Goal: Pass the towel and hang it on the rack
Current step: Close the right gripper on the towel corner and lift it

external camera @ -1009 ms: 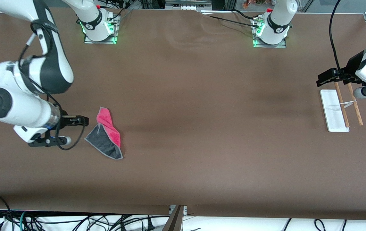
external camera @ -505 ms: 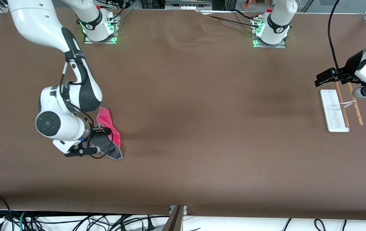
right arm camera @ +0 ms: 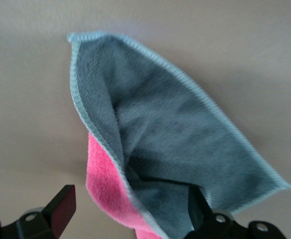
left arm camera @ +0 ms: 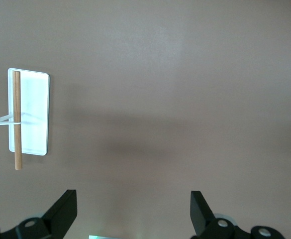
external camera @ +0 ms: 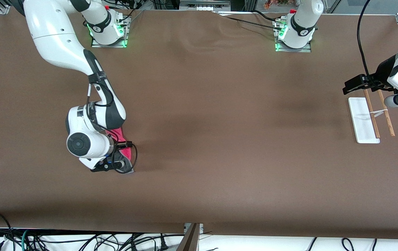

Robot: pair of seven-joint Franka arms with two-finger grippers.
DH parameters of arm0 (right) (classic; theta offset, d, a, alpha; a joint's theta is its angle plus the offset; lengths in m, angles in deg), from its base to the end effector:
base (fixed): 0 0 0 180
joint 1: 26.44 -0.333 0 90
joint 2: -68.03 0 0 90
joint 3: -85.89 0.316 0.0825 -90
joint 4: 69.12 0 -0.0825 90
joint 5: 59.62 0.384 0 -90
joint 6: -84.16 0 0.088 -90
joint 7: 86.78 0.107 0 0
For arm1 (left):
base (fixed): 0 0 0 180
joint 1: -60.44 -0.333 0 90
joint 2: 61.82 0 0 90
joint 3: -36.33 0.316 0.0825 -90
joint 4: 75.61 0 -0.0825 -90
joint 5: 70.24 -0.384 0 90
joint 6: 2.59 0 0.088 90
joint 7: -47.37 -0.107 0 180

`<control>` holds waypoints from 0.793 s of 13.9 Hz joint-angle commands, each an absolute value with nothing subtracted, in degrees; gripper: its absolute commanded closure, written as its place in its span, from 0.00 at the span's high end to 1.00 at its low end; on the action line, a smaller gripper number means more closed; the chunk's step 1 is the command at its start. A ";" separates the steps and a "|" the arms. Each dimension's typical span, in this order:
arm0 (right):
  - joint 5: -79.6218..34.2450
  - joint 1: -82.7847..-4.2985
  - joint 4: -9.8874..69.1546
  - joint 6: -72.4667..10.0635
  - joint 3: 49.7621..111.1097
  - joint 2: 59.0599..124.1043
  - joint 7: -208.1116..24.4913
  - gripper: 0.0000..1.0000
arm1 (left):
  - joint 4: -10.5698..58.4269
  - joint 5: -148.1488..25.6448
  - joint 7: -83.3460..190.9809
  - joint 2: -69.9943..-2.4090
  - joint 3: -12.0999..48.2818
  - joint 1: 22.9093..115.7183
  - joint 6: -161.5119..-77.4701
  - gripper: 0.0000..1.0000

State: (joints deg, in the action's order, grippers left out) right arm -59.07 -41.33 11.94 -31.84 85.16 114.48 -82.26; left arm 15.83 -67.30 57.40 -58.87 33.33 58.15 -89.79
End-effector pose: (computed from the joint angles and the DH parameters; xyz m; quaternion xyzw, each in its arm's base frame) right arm 0.6836 0.1747 0.2002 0.9915 0.0826 -0.0988 0.0170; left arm 0.5616 -0.0120 0.5802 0.9943 0.0814 -0.0649 0.0210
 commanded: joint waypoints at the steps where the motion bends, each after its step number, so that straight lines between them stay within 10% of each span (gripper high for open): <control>1: -58.22 -41.56 11.82 -32.21 85.53 114.96 -81.68 0.28 | 15.27 -66.46 57.74 -58.57 33.34 57.80 -89.25 1.00; 3: -58.22 -41.56 11.39 -32.12 85.71 114.35 -81.68 0.01 | 15.18 -66.46 57.74 -58.57 33.34 57.89 -89.25 1.00; 11: -50.17 -41.03 11.12 -30.81 85.62 106.10 -82.03 0.00 | 15.27 -66.46 57.74 -58.48 33.25 57.98 -89.25 1.00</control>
